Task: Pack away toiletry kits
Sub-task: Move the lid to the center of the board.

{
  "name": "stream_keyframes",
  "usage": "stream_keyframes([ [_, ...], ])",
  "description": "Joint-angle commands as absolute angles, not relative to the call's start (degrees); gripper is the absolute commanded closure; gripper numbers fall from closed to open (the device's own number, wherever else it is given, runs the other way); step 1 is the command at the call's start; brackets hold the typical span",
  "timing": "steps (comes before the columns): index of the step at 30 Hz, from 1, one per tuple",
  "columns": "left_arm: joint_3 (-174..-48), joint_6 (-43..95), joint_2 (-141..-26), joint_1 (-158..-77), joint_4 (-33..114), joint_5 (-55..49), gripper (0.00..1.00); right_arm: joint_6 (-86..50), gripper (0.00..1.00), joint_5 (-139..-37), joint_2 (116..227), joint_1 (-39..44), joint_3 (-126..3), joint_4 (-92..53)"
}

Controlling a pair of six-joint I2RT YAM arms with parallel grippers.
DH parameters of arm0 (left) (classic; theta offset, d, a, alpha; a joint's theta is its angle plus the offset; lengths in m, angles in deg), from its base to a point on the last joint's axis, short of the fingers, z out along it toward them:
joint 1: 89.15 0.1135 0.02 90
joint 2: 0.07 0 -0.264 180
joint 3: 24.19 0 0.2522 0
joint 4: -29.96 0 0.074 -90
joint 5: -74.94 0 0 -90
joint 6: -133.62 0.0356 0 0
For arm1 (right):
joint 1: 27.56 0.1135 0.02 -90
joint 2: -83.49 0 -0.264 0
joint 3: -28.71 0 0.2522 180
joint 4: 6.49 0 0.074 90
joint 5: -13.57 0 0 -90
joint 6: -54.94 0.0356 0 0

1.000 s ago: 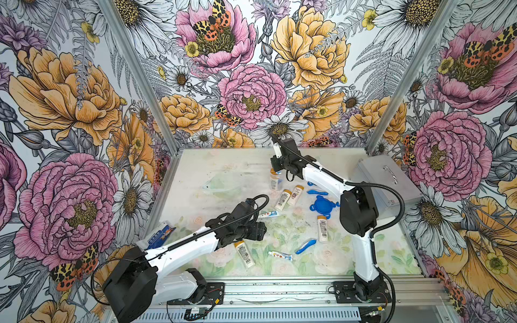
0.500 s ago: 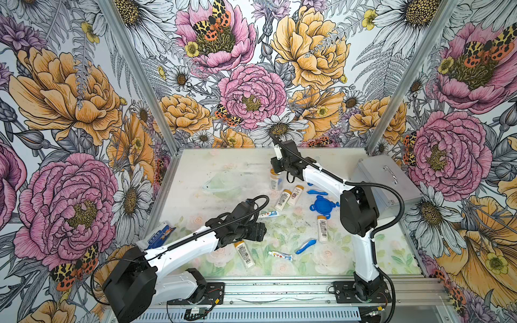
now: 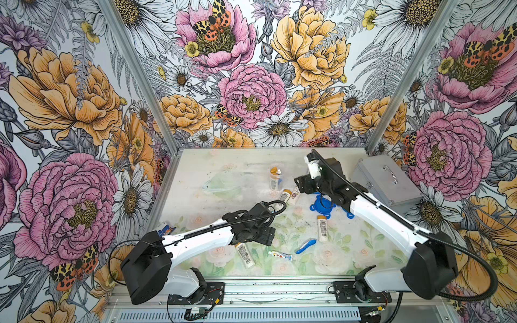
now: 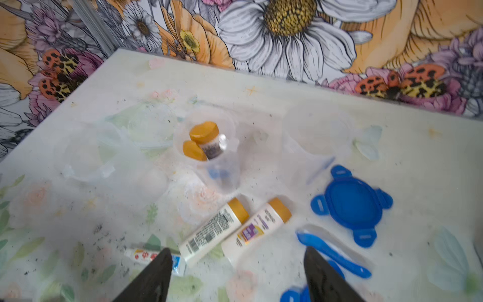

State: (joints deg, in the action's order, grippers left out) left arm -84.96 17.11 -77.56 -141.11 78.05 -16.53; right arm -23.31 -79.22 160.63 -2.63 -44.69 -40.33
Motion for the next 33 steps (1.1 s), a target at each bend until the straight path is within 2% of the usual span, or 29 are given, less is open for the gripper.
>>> stream_keyframes([
  [1,-86.79,17.56,-77.76,-139.8,78.79,-16.32,0.09,-20.8,0.17,-81.61,158.48,-4.37,-39.27,-44.31],
  [3,-87.75,18.31,-78.56,-139.69,78.72,-16.11,0.07,-20.22,0.11,-81.61,156.53,-5.39,-37.07,-46.64],
  [7,-89.74,20.35,-80.93,-139.8,76.55,-15.53,0.03,-18.77,0.09,-79.95,155.33,-8.99,-32.45,-49.17],
  [12,-89.87,22.63,-82.68,-138.95,71.25,-12.74,0.02,-18.03,0.06,-79.4,160.97,-15.47,-31.15,-49.08],
  [17,-87.18,23.19,-81.42,-136.43,66.4,-8.63,0.01,-18.69,0.01,-78.13,166.88,-18.27,-34.62,-50.09],
  [27,-86.4,24.47,-80.3,-130.01,61.87,-2.14,0.01,-18.66,0.0,-81.56,174.64,-18.13,-37.68,-50.36],
  [33,-85.81,24.19,-80.56,-129.64,60.95,-2.49,0.01,-18.68,0.0,-82.32,179.43,-17.02,-40.56,-49.68],
])
